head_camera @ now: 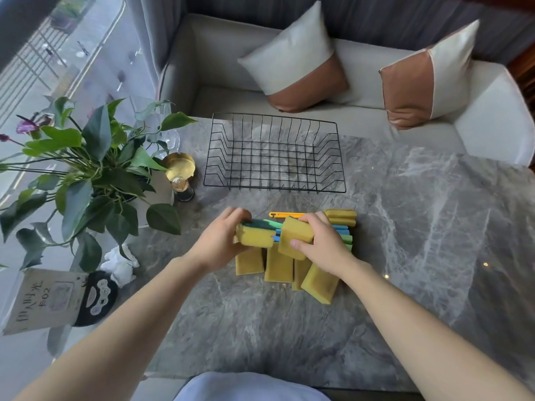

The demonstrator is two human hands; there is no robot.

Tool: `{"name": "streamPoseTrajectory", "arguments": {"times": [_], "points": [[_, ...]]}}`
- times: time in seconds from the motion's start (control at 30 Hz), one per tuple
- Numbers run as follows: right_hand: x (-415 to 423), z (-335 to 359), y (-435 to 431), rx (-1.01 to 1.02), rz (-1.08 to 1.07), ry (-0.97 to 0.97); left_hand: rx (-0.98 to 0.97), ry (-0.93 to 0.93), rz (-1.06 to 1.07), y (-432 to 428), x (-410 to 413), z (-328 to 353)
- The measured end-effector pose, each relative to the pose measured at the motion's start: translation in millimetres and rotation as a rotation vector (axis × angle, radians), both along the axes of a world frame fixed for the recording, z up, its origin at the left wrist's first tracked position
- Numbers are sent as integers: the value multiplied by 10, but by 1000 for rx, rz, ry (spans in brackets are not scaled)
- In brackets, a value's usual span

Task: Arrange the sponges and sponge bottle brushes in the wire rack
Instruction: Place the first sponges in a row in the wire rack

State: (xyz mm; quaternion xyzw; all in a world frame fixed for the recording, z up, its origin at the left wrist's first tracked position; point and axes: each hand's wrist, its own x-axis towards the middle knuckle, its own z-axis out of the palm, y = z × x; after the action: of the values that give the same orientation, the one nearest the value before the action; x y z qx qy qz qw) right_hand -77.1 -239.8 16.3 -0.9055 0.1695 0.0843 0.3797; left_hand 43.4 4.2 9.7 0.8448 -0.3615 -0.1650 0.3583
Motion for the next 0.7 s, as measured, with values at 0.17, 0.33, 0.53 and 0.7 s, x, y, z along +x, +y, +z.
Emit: {"name": "streamPoseTrajectory", "arguments": {"times": [0.17,0.33,0.53,0.7], "points": [[-86,-3,123,-179,13,-109,153,-106,-105,140,-222,-348],[-309,-133,245,-269,95,-24,151,-29,-92,295,-361,-477],[-533,-242,334,-333,137,86,14,216,166,253,-449,-461],[-478,-281,419,-259,-2,118,82,260,401,116,-509,-512]]}}
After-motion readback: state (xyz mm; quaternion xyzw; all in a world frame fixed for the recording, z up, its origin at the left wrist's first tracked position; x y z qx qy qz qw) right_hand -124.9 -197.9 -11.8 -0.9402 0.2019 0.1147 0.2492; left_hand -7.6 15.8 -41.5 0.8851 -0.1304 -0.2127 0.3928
